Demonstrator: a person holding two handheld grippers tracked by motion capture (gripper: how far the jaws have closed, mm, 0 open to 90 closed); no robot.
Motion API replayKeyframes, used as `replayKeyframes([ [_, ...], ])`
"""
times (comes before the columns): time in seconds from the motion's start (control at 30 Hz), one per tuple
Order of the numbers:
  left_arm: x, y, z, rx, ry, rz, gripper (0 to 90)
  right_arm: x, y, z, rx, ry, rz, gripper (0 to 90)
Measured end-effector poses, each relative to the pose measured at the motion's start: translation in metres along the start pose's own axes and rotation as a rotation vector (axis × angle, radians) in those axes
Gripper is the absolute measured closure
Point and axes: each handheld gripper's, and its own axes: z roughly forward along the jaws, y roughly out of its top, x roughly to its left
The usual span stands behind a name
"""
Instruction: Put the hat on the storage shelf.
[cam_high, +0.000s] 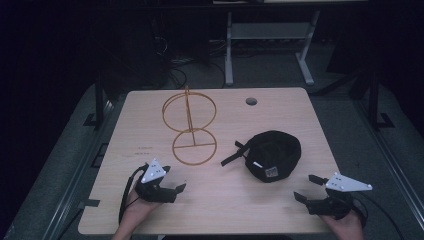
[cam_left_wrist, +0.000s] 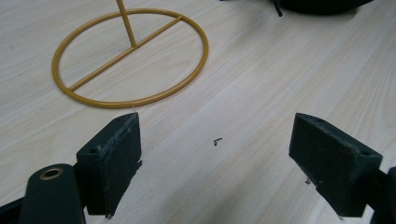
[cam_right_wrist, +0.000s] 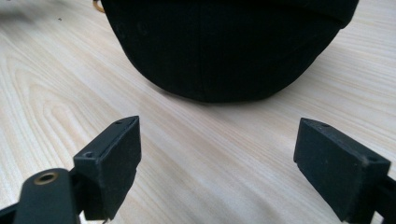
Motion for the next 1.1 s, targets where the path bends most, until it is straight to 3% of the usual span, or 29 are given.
replayKeyframes([
  [0.33, -0.004, 0.0, 0.001, -0.003, -0.027, 0.009, 16.6, 0.004, 0.002, 0.001, 0.009, 0.019, 0.0, 14.7],
  [0.77, -0.023, 0.022, 0.006, -0.023, -0.138, 0.005, 16.2, 0.005, 0.002, 0.004, 0.015, 0.035, -0.001, 14.6],
  [0.97, -0.035, 0.036, 0.013, -0.006, -0.174, 0.045, 16.2, 0.003, 0.001, 0.001, 0.007, 0.036, 0.002, 14.6],
  [1.0, -0.04, 0.042, 0.015, -0.003, -0.202, 0.047, 16.2, 0.002, 0.001, 0.0, 0.003, 0.034, 0.007, 14.6],
  [1.07, -0.042, 0.045, 0.015, -0.003, -0.215, 0.048, 16.2, 0.002, 0.001, 0.0, 0.002, 0.034, 0.01, 14.6],
  [1.1, -0.046, 0.052, 0.017, -0.008, -0.252, 0.034, 16.2, 0.002, 0.002, 0.0, 0.002, 0.034, 0.013, 14.7],
])
